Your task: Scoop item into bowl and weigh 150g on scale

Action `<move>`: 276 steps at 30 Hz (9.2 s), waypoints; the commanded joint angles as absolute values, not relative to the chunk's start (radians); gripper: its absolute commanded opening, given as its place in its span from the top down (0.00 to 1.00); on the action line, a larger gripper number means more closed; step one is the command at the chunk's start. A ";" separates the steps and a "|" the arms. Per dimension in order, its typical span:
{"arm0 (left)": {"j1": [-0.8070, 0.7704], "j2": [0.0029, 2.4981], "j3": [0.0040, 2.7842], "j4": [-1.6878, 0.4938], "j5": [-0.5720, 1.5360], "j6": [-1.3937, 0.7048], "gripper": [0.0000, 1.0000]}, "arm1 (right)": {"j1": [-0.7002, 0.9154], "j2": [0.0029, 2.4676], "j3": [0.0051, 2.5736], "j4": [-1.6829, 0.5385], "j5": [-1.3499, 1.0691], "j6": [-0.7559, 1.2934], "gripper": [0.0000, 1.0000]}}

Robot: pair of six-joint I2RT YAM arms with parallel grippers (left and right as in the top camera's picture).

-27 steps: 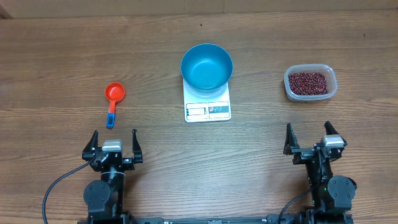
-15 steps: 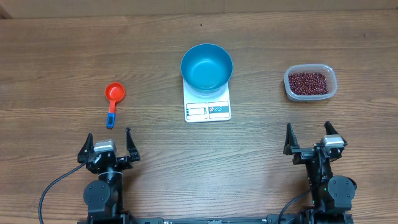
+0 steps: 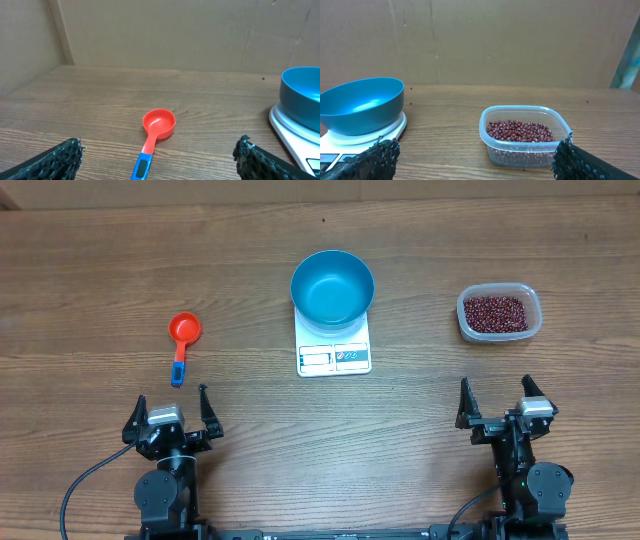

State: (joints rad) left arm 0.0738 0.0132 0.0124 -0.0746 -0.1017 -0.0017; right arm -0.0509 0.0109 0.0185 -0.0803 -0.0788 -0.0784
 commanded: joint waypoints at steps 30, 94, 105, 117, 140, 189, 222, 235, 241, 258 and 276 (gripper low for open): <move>0.078 0.006 0.044 -0.081 0.091 -0.024 0.00 | -0.045 0.003 0.008 -0.076 -0.080 -0.076 0.00; 0.275 2.152 1.566 -0.725 0.146 0.154 0.51 | -0.045 0.003 0.008 -0.077 -0.080 -0.076 0.00; 0.261 2.180 1.566 -0.687 0.150 0.133 0.91 | -0.045 0.003 0.008 -0.077 -0.080 -0.076 0.00; 0.259 2.131 1.650 -0.754 0.153 0.043 0.96 | -0.045 0.003 0.008 -0.077 -0.080 -0.076 0.00; -0.125 1.779 1.879 -0.719 0.078 -0.204 0.96 | -0.045 0.003 0.008 -0.077 -0.080 -0.076 0.00; -0.408 1.782 1.879 -0.754 0.184 -0.943 0.96 | -0.045 0.344 0.354 0.178 -0.749 0.502 0.00; -0.499 1.824 1.879 -0.633 0.206 -1.167 0.96 | 0.158 1.307 0.847 0.509 -0.635 0.882 0.47; -0.498 1.825 1.879 -0.657 0.160 -1.182 0.96 | 0.178 1.308 1.095 0.117 -0.596 0.760 0.48; -0.498 1.825 1.879 -0.657 0.190 -1.229 0.96 | 0.208 1.329 1.095 0.080 -0.556 0.761 0.57; -0.498 1.825 1.879 -0.654 0.193 -1.261 0.96 | 0.208 1.335 1.095 0.024 -0.496 0.784 0.59; -0.498 1.825 1.879 -0.654 0.223 -1.261 0.82 | 0.208 1.335 1.095 0.030 -0.501 0.804 0.96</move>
